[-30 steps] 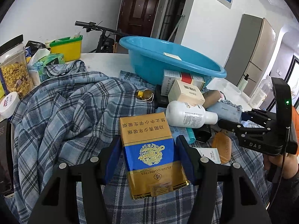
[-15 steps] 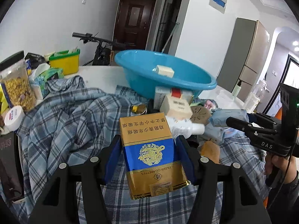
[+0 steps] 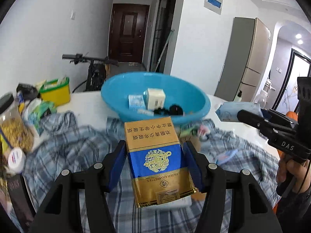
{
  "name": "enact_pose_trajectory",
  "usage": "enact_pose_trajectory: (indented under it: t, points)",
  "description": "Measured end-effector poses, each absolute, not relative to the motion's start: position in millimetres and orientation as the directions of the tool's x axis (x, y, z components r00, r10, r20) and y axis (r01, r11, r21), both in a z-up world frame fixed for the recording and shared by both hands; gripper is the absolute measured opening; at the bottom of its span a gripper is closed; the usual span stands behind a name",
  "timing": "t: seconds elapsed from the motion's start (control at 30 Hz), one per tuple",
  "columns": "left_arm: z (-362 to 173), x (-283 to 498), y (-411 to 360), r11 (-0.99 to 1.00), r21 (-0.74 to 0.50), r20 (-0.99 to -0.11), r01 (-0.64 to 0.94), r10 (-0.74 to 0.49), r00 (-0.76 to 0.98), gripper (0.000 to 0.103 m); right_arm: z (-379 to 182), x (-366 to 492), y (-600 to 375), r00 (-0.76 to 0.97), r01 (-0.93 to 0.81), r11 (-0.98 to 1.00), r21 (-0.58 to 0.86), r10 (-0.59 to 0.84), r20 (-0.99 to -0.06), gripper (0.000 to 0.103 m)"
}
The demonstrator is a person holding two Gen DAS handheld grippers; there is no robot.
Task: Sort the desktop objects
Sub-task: 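Carry the cigarette box and blue packet over the turquoise basin with both grippers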
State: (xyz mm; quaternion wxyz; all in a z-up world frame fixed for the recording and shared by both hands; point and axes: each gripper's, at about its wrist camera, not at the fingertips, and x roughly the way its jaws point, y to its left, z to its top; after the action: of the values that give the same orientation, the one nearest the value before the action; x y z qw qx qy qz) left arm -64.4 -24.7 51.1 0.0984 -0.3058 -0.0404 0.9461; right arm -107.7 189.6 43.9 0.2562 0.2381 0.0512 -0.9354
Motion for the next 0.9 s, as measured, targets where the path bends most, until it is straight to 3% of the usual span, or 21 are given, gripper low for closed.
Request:
enact_pose_trajectory:
  t: [0.47,0.9]
  points:
    - [124.4,-136.5,-20.2,-0.986,-0.077,-0.493,-0.149,0.168,-0.854,0.062,111.9,-185.3,177.9,-0.781,0.524,-0.852,0.026,-0.492,-0.384,0.044]
    - [140.3,-194.2,-8.0,-0.987,-0.043,-0.455,-0.153,0.156,-0.877,0.062,117.8,-237.8,167.7,-0.789,0.505,-0.862,0.04,-0.48,-0.384,0.044]
